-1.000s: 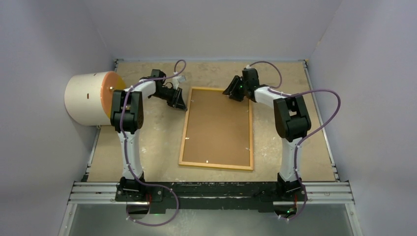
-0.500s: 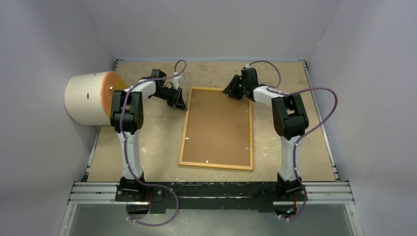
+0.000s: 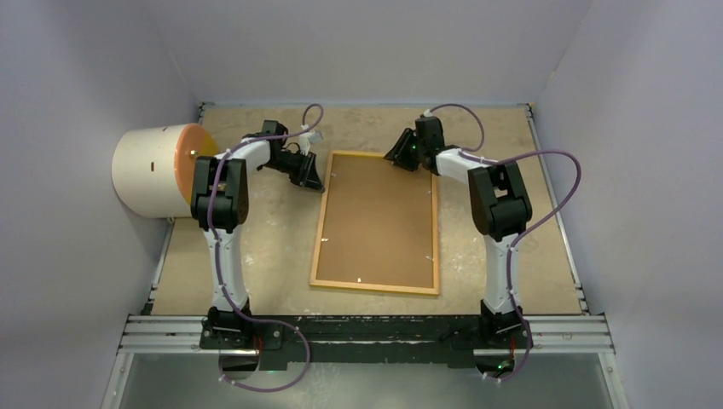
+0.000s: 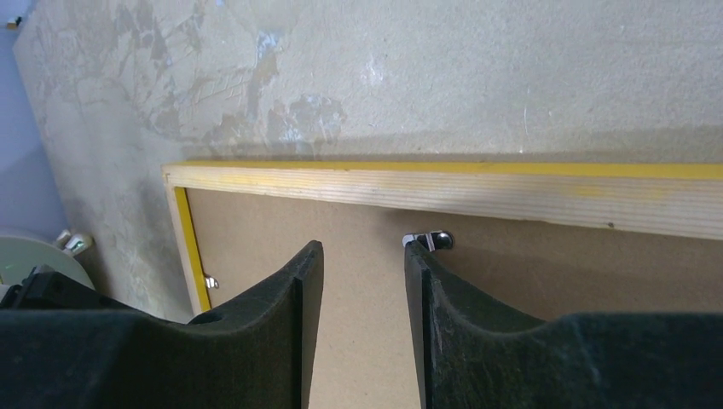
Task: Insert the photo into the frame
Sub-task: Install the photo frame at the center of the board.
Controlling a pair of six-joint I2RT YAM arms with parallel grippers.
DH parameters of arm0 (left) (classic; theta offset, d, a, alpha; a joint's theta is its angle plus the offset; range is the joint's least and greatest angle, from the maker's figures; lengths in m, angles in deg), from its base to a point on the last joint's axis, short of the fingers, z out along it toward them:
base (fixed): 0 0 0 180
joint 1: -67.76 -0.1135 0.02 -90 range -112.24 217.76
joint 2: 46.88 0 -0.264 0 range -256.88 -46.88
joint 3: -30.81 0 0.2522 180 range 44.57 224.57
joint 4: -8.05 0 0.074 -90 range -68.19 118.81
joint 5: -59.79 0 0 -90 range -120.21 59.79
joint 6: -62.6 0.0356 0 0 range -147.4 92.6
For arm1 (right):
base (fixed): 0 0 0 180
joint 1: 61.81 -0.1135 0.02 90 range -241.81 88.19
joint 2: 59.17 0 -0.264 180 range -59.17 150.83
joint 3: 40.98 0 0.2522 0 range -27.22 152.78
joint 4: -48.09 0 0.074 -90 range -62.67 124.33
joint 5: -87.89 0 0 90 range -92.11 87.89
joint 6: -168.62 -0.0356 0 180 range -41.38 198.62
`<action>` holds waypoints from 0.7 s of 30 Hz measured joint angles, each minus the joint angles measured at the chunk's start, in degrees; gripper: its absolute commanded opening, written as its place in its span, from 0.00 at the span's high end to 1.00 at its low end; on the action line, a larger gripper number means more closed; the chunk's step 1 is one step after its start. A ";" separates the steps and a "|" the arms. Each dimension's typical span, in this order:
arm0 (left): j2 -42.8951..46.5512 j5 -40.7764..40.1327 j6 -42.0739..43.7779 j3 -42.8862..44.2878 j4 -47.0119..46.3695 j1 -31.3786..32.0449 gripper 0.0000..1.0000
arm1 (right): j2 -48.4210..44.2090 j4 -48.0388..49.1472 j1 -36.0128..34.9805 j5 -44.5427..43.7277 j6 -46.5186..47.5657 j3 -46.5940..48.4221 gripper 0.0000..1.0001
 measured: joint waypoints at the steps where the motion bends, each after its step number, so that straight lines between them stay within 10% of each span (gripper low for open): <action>1: 0.02 0.00 0.00 -0.04 -0.07 0.00 0.83 | 0.24 0.24 -0.02 -0.09 -0.02 0.20 0.58; 21: 0.57 0.02 0.07 -0.94 -0.96 0.00 0.83 | 1.66 1.27 -0.04 -3.02 -0.24 1.64 0.64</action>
